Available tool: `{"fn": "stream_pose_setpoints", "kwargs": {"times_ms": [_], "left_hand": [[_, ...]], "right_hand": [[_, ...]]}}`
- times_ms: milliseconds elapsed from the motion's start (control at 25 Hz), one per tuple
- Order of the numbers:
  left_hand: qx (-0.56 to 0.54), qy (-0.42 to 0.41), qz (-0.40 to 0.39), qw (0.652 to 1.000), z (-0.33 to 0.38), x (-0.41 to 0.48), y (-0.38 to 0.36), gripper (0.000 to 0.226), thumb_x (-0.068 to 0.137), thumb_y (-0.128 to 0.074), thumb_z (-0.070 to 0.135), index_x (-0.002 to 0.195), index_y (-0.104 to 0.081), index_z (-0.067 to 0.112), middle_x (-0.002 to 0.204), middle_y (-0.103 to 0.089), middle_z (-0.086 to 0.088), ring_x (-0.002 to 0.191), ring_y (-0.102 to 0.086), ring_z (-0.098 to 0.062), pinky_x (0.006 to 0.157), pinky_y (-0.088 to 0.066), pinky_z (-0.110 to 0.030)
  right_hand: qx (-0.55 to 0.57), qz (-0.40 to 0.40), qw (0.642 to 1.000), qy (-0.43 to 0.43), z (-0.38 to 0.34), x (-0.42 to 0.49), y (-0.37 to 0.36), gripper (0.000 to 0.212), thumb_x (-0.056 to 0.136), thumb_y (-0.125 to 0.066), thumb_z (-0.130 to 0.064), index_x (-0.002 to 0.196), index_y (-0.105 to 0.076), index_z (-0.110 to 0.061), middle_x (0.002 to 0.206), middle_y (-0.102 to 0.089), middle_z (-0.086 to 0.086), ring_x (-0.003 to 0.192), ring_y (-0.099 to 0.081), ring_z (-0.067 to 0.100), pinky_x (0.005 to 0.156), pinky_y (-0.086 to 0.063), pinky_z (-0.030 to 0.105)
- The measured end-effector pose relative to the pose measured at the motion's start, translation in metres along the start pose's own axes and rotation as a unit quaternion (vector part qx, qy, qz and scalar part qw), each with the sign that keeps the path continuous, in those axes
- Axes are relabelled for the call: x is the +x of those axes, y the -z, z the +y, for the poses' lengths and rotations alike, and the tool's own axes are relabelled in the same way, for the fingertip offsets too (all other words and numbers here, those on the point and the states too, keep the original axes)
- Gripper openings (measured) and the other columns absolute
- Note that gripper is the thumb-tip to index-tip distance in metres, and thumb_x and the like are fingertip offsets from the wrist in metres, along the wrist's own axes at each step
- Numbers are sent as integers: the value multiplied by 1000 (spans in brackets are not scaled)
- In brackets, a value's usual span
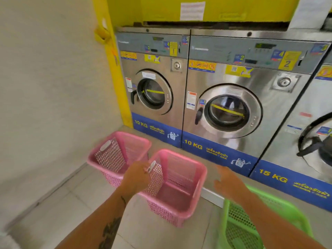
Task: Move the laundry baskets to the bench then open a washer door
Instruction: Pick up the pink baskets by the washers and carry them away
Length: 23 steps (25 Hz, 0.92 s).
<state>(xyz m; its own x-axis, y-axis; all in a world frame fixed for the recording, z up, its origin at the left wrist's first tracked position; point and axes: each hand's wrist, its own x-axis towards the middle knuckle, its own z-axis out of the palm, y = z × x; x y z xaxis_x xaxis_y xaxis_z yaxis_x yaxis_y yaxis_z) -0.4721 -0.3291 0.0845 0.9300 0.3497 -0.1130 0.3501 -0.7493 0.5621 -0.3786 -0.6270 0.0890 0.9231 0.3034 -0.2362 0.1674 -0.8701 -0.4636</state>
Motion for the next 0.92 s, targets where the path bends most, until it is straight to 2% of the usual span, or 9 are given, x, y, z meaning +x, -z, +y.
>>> {"fn": "stream_pose_setpoints", "kwargs": {"times_ms": [80,120,200,240,320,520,760,840,920], "left_hand": [[-21,6,13,1000,-43,18,41,18,87,-53,9,90,-68,18,89,-69,4,79,-67,-17,62,-54,-22],[-33,7,18,999,-63,26,59,20,85,-53,9,92,-70,17,89,-68,6,79,-65,-17,64,-55,-25],[-44,11,29,999,-97,43,93,30,81,-50,8,100,-72,16,94,-66,5,82,-60,-17,73,-56,-32],[-40,18,31,999,-114,54,106,34,81,-50,6,106,-71,17,102,-65,3,87,-58,-17,76,-56,-32],[-39,39,32,998,-147,84,126,39,85,-51,-1,116,-66,18,117,-61,-2,93,-54,-15,73,-53,-24],[-9,53,32,998,-194,169,137,33,90,-53,8,120,-62,17,110,-59,0,88,-56,-16,66,-51,-20],[36,62,32,997,-248,277,112,33,88,-60,28,121,-58,26,117,-58,6,105,-58,-16,89,-55,-33],[76,66,18,995,-270,309,106,40,85,-52,42,124,-54,30,124,-59,8,110,-56,-15,94,-53,-36],[117,71,-1,991,-292,342,99,52,80,-41,47,129,-49,31,131,-57,6,117,-53,-17,99,-50,-41]], "right_hand": [[-13,8,999,36,-51,30,-21,36,78,-51,-9,99,-62,-36,104,-66,2,98,-63,28,87,-49,41],[-9,11,999,43,-72,47,-33,33,74,-49,-10,88,-60,-38,94,-67,2,91,-64,29,80,-50,39],[-11,4,999,50,-116,72,-54,37,76,-51,-9,103,-64,-31,102,-65,7,98,-63,30,85,-48,35],[-21,7,998,59,-136,85,-65,40,79,-52,-11,117,-62,-20,113,-63,9,107,-60,29,92,-47,35],[-36,-17,997,73,-177,111,-82,44,79,-49,-21,122,-58,-17,122,-61,4,111,-58,25,99,-46,38],[-19,-64,996,55,-211,218,-139,45,69,-40,-20,111,-57,-25,112,-64,-5,95,-62,13,86,-54,36],[-61,-121,991,22,-267,303,-163,23,89,-49,-14,110,-57,-11,91,-59,1,74,-54,12,54,-43,14],[-60,-138,989,10,-280,324,-174,30,89,-48,-13,118,-55,-7,102,-62,7,87,-62,18,67,-47,14],[-47,-147,988,-17,-285,352,-195,38,87,-48,-17,124,-53,-8,112,-60,11,97,-60,26,82,-48,32]]}}
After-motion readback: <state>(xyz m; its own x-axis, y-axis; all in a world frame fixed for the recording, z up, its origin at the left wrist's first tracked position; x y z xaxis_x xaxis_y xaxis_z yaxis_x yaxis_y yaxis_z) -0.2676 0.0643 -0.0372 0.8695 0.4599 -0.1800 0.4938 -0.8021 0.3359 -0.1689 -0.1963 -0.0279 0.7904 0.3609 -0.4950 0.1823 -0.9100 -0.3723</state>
